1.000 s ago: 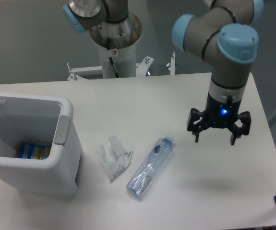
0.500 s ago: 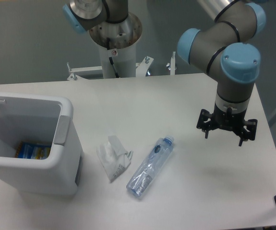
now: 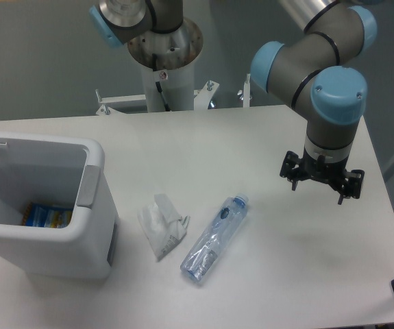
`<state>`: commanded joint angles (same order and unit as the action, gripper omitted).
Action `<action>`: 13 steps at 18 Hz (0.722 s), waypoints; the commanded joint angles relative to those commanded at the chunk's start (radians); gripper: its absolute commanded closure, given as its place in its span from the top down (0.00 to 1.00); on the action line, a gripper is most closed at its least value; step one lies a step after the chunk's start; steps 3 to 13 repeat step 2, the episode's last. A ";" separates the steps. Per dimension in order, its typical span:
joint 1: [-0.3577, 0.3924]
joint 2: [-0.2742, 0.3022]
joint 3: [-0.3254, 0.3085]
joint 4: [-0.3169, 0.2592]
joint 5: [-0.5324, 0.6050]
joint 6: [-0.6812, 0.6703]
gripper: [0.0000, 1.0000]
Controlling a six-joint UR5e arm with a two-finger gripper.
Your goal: Open the trash can
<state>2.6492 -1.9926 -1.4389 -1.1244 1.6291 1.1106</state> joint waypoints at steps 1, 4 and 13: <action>0.000 0.002 -0.005 0.000 0.002 0.000 1.00; 0.000 0.003 -0.005 0.000 0.002 0.000 1.00; 0.000 0.003 -0.005 0.000 0.002 0.000 1.00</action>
